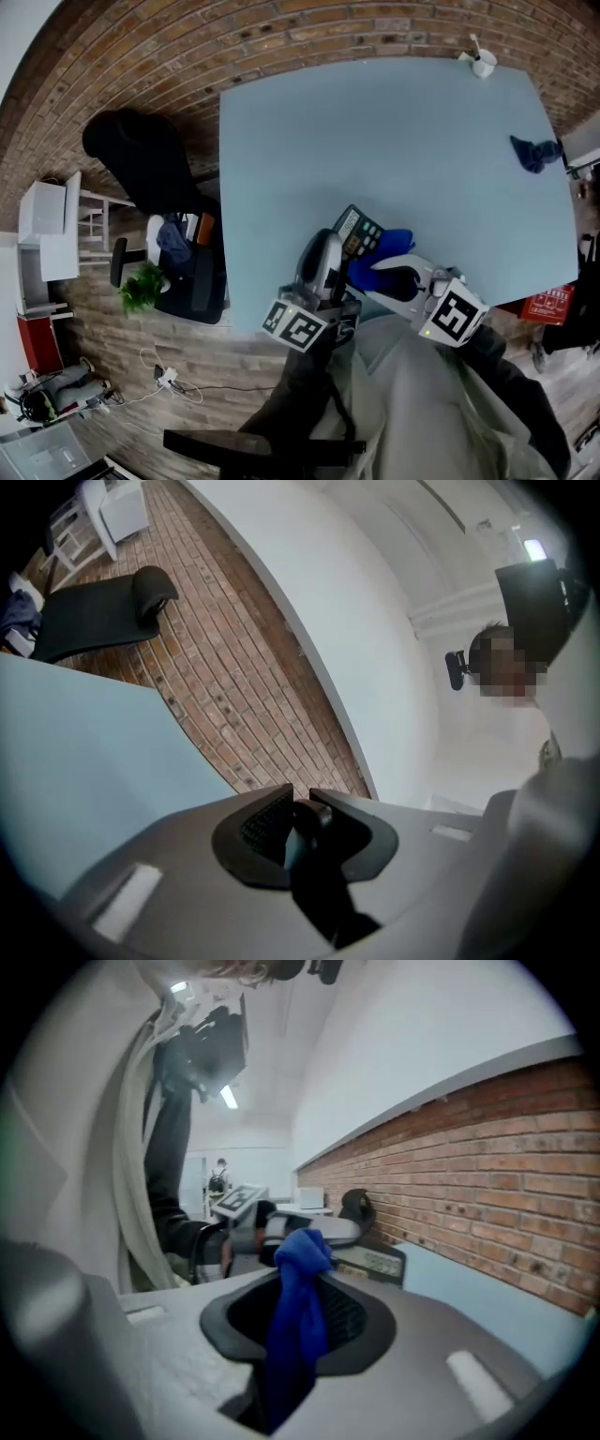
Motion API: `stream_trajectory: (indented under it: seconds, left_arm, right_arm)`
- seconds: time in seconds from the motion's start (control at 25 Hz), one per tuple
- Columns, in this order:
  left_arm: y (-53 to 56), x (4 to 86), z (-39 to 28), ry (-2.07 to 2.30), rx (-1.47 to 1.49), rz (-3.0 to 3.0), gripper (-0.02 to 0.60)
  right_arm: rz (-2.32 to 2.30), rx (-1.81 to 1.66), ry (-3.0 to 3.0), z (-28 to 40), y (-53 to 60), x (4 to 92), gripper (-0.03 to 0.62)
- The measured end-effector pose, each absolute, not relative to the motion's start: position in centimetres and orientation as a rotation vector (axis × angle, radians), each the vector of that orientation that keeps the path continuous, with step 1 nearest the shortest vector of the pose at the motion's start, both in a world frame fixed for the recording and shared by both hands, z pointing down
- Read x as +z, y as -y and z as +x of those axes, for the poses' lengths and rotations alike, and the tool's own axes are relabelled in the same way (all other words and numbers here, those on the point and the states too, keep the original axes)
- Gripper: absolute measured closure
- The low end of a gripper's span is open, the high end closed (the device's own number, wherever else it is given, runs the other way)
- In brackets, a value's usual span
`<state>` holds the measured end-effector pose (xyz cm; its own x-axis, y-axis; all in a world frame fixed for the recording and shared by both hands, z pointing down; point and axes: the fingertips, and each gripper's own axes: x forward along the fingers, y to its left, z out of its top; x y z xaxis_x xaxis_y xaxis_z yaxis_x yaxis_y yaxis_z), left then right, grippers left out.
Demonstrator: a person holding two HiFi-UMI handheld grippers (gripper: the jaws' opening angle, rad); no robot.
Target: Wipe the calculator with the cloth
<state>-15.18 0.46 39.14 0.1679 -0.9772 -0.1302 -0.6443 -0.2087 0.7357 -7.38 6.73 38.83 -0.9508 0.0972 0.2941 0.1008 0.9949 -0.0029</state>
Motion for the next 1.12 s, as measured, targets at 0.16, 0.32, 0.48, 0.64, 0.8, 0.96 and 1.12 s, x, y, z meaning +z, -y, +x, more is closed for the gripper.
stream_trajectory:
  seconds: [0.16,0.32,0.48,0.64,0.8,0.96,1.12]
  left_arm:
    - [-0.5,40.9,-13.6,1.454,-0.81,1.916,0.525]
    - [0.6,45.0,-13.8,1.479,-0.726,1.863,0.525]
    - [2.0,49.3,-14.6,1.427,-0.678,1.858,0.526]
    - [4.0,52.9,-14.9,1.371,-0.6,1.86,0.525]
    - [5.4,55.2,-13.9,1.293,-0.494,1.888,0.525]
    - [5.8,56.1,-14.0,1.314,-0.417,1.886,0.518]
    - [5.3,56.4,-14.4,1.325,-0.279,1.93,0.387]
  right_arm:
    - [0.262,0.178,2.74,-6.5,1.8,41.6,0.503]
    - [0.063,0.126,2.629,-7.9,-0.1,45.4,0.503]
    - [-0.037,0.371,2.615,-7.3,-1.7,49.8,0.503]
    - [0.067,0.427,2.537,-4.5,0.0,54.6,0.497]
    - [0.269,0.491,2.462,-1.8,1.9,58.4,0.493]
    - [0.366,0.477,2.419,0.0,2.7,59.4,0.454]
    - [0.471,0.477,2.422,2.1,3.6,58.3,0.391]
